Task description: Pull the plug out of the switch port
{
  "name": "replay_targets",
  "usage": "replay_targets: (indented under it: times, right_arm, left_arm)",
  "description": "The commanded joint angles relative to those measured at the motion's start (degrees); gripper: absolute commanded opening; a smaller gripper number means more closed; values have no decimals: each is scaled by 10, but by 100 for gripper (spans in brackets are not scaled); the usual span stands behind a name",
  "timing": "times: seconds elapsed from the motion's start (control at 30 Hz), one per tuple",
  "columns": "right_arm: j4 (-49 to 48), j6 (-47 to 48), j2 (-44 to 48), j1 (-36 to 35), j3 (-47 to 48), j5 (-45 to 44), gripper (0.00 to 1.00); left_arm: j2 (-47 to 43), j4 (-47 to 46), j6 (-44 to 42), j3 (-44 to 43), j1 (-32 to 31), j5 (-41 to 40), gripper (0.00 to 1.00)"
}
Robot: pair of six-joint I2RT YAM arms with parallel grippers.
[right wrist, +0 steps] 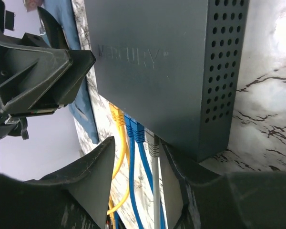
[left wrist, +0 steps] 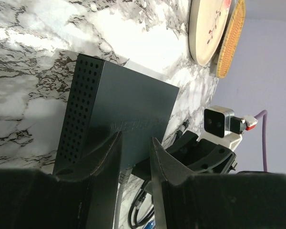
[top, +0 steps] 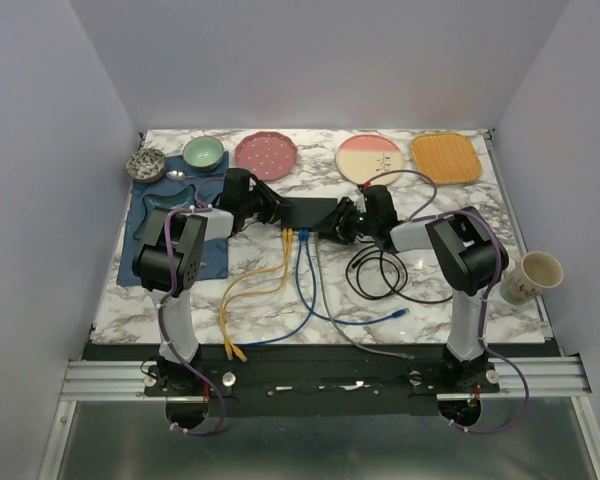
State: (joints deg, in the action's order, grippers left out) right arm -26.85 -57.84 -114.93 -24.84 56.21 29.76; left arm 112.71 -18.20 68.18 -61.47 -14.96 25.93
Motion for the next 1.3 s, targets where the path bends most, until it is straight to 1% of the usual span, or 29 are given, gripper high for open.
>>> replay_targets:
  times: [0.0, 0.23, 0.33, 0.47, 0.57, 0.67, 0.8, 0.87, 0.93, 1.0, 1.27]
  right_arm:
    - [14, -8, -10, -9, 13, 0, 49]
    - [0, -36, -24, -12, 2, 3, 45]
    - [36, -25, -11, -14, -1, -8, 46]
    - [51, -21, -6, -14, -12, -21, 52]
    - [53, -25, -16, -14, 0, -16, 52]
    - [70, -18, -13, -17, 7, -30, 52]
    - [122, 3, -6, -18, 14, -41, 52]
    - [129, 5, 1, -18, 4, -54, 52]
    - [87, -10, 5, -18, -23, -59, 52]
    - [47, -31, -1, -18, -29, -52, 50]
    - [-18, -104, -25, -19, -28, -63, 45]
  left_arm:
    - [7, 5, -11, -4, 2, 2, 38]
    - [11, 1, -7, -1, 2, 6, 38]
    - [8, 1, -9, 0, 2, 8, 38]
    - [10, -1, -5, 0, 1, 5, 38]
    - [12, -4, -3, 1, 1, 10, 38]
    - [6, -3, -7, 5, 1, 7, 38]
    - [6, -2, -9, 4, 1, 8, 38]
    - [6, -2, -8, 4, 1, 8, 38]
    - [8, -2, -7, 4, 1, 7, 38]
    - [9, -3, -6, 4, 1, 10, 37]
    - [2, -4, -7, 9, 1, 9, 38]
